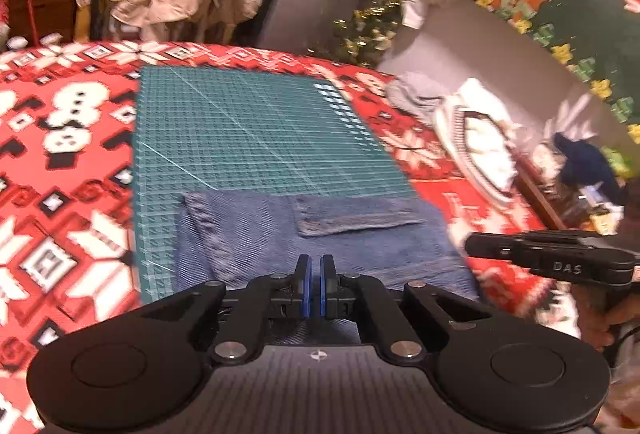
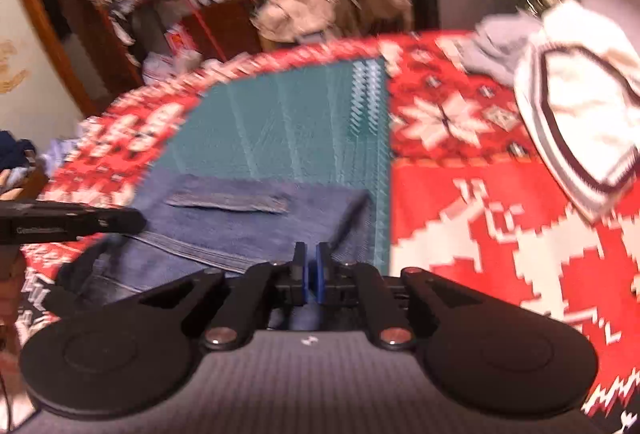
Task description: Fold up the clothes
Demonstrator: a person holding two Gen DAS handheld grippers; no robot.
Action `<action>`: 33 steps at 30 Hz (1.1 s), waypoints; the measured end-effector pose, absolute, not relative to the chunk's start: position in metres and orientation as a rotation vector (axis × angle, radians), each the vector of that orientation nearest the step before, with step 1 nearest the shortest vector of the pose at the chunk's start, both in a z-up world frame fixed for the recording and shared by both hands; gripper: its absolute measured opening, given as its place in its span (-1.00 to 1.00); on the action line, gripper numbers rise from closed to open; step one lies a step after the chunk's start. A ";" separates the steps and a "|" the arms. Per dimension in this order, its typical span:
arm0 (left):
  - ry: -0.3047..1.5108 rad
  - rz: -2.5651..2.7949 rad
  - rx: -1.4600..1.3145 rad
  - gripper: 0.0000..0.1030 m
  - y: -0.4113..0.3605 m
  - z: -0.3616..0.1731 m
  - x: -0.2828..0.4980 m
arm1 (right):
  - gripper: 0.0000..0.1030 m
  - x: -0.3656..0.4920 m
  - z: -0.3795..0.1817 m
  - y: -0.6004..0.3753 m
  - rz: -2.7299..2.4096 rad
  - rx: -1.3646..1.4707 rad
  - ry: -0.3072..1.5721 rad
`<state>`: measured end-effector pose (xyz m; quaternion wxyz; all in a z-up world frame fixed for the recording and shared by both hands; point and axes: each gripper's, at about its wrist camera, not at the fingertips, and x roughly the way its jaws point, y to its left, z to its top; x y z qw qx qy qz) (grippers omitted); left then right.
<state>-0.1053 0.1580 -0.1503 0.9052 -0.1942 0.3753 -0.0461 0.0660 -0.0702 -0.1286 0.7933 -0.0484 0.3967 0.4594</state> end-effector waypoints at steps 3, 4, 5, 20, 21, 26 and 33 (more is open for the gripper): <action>0.807 -0.120 -0.356 -0.95 0.144 -0.153 -0.104 | -0.85 0.052 -0.127 -0.052 1.083 -0.094 0.875; 0.820 -0.116 -0.327 -0.95 0.138 -0.155 -0.103 | -0.85 0.046 -0.129 -0.043 1.106 -0.113 0.877; 0.829 -0.104 -0.299 -0.95 0.135 -0.158 -0.103 | -0.85 0.040 -0.132 -0.034 1.122 -0.144 0.878; 0.834 -0.069 -0.330 -0.94 0.143 -0.174 -0.121 | -1.00 0.048 -0.149 -0.064 1.003 -0.185 0.941; 0.834 -0.068 -0.329 -0.94 0.143 -0.174 -0.122 | -0.97 0.049 -0.150 -0.069 0.965 -0.198 0.937; 0.830 -0.070 -0.332 -0.94 0.143 -0.174 -0.123 | -1.00 0.066 -0.152 -0.102 0.922 -0.068 0.987; 0.836 -0.063 -0.330 -0.94 0.142 -0.174 -0.123 | -0.93 0.077 -0.146 -0.083 0.911 -0.097 0.912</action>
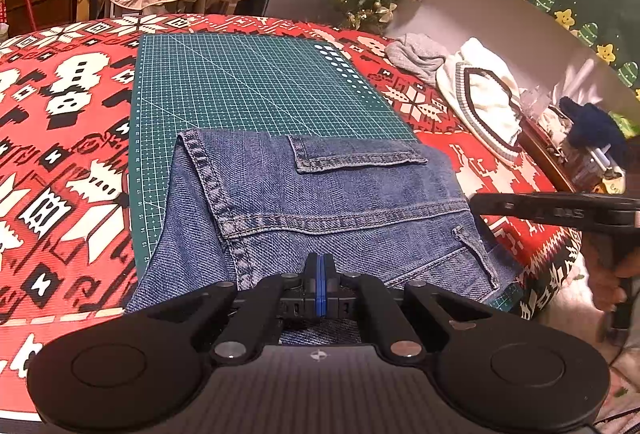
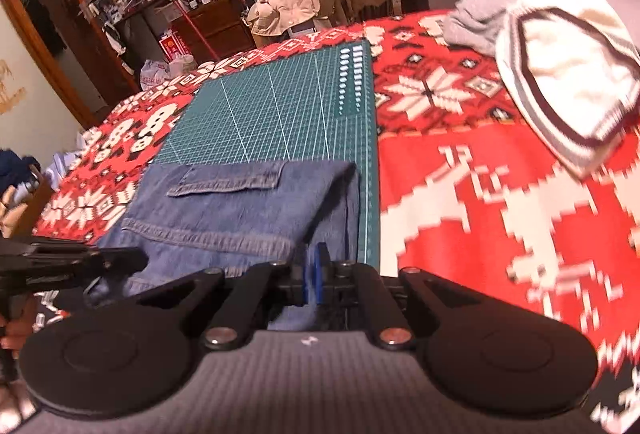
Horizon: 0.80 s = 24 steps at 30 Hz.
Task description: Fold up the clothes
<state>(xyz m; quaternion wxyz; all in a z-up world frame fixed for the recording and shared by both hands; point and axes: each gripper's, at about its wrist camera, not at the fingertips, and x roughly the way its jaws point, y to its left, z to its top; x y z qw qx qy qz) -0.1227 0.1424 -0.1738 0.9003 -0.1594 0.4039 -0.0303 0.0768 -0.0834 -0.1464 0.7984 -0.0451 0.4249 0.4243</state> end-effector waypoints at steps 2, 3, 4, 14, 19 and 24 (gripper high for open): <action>0.837 -0.061 -0.329 -0.94 0.142 -0.174 -0.123 | -0.94 0.078 -0.153 -0.072 0.900 -0.162 0.910; 0.838 -0.061 -0.329 -0.94 0.142 -0.173 -0.123 | -0.94 0.076 -0.156 -0.069 0.899 -0.203 0.895; 0.839 -0.060 -0.330 -0.94 0.142 -0.173 -0.122 | -0.95 0.072 -0.156 -0.068 0.894 -0.237 0.881; 0.843 -0.059 -0.338 -0.94 0.142 -0.173 -0.122 | -0.92 0.077 -0.143 -0.063 0.865 -0.269 0.864; 0.838 -0.055 -0.306 -0.94 0.138 -0.172 -0.122 | -0.90 0.070 -0.158 -0.048 0.918 -0.337 0.841; 0.842 -0.064 -0.356 -0.94 0.145 -0.175 -0.122 | -0.90 0.064 -0.156 -0.066 0.932 -0.339 0.867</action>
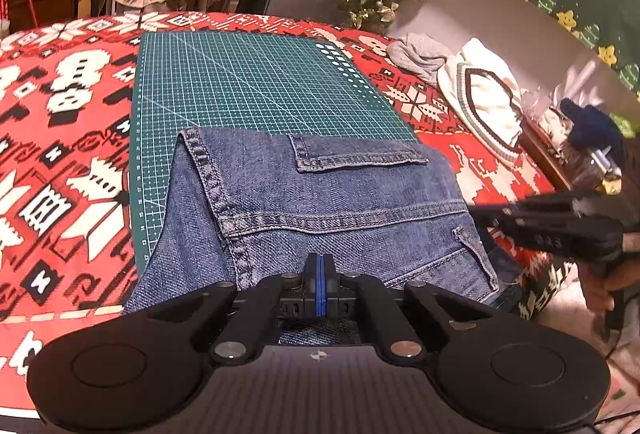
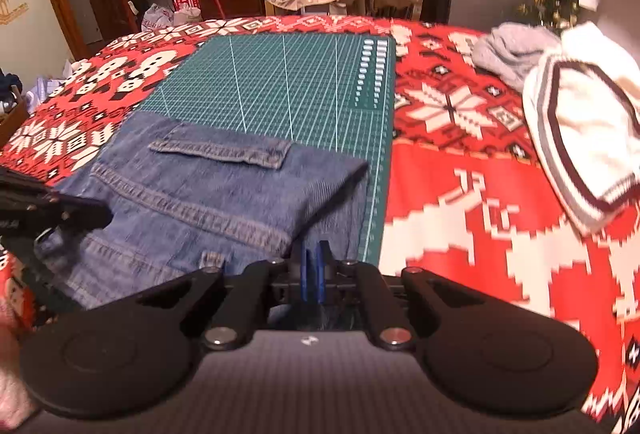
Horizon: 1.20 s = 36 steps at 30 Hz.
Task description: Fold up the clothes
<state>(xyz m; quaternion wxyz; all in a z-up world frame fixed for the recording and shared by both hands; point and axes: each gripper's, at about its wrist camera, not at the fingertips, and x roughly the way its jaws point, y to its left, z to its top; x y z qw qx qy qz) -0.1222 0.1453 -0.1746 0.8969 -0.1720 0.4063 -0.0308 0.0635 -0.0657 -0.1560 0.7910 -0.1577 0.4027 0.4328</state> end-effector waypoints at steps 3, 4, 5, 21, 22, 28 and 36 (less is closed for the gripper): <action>0.845 -0.070 -0.364 -0.94 0.146 -0.175 -0.121 | -0.93 0.058 -0.156 -0.078 0.924 -0.354 0.884; 0.844 -0.070 -0.364 -0.94 0.146 -0.175 -0.121 | -0.93 0.055 -0.157 -0.081 0.915 -0.364 0.889; 0.843 -0.070 -0.367 -0.94 0.146 -0.175 -0.122 | -0.93 0.054 -0.157 -0.083 0.905 -0.377 0.893; 0.841 -0.067 -0.363 -0.95 0.146 -0.174 -0.121 | -0.89 0.042 -0.147 -0.088 0.919 -0.338 0.929; 0.842 -0.066 -0.369 -0.95 0.147 -0.174 -0.121 | -0.88 0.044 -0.147 -0.090 0.917 -0.325 0.938; 0.799 -0.047 -0.445 -0.94 0.158 -0.157 -0.131 | -0.81 0.043 -0.146 -0.091 0.900 -0.351 0.923; 0.825 0.064 -0.505 -0.94 0.198 -0.167 -0.122 | -0.81 0.047 -0.149 -0.093 0.895 -0.313 0.944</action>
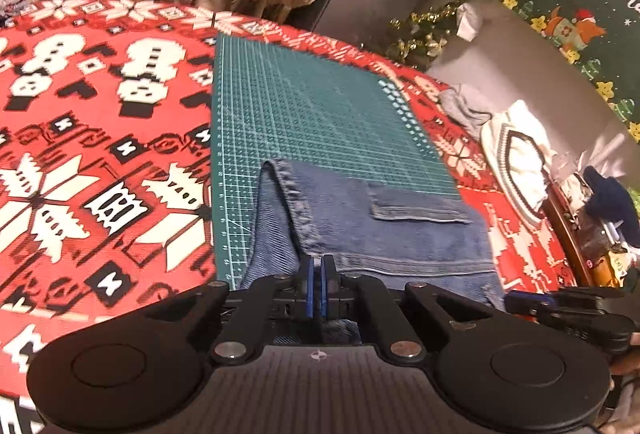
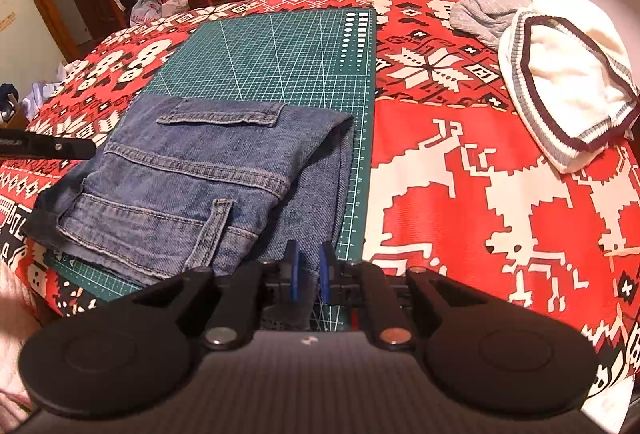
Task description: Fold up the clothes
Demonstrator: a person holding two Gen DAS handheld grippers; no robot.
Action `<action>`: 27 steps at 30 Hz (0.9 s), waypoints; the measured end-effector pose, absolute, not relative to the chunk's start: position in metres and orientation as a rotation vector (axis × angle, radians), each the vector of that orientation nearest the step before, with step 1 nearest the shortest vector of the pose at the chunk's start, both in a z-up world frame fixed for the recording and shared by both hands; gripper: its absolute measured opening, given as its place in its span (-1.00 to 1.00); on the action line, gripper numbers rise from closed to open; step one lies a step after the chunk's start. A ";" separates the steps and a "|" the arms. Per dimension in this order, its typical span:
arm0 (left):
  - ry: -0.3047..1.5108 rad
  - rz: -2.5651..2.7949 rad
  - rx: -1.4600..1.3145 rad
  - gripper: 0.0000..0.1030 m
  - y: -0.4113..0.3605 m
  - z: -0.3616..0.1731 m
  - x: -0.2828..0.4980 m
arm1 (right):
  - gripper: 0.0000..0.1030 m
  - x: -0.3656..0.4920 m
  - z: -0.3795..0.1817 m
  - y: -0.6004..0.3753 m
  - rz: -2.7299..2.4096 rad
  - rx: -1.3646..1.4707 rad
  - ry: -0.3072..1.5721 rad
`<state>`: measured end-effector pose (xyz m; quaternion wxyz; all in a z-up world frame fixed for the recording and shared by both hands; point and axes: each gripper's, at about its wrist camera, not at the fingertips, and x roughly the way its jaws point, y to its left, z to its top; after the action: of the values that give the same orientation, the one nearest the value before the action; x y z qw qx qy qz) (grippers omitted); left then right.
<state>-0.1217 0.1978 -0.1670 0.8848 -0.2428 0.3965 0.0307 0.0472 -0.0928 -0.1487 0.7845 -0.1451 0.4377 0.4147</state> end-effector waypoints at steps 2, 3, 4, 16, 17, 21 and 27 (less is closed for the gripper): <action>0.822 0.078 -0.503 -0.94 0.201 -0.170 -0.118 | -0.81 0.046 -0.149 -0.092 0.895 -0.322 0.938; 0.830 0.093 -0.499 -0.94 0.202 -0.171 -0.117 | -0.81 0.045 -0.149 -0.092 0.894 -0.325 0.935; 0.843 0.111 -0.492 -0.94 0.204 -0.174 -0.118 | -0.81 0.045 -0.149 -0.092 0.894 -0.326 0.934; 0.910 0.140 -0.430 -0.94 0.199 -0.173 -0.170 | -0.76 0.047 -0.149 -0.095 0.900 -0.307 0.943; 0.912 0.144 -0.433 -0.94 0.199 -0.173 -0.173 | -0.76 0.047 -0.149 -0.095 0.902 -0.307 0.943; 0.927 0.156 -0.391 -0.94 0.194 -0.171 -0.181 | -0.76 0.047 -0.150 -0.096 0.903 -0.306 0.942; 0.945 0.190 -0.353 -0.94 0.190 -0.163 -0.190 | -0.76 0.048 -0.149 -0.098 0.907 -0.303 0.942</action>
<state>-0.1900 0.1902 -0.1627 0.8713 -0.1686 0.4518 0.0908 0.0478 -0.0983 -0.1490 0.7833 -0.1402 0.4362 0.4200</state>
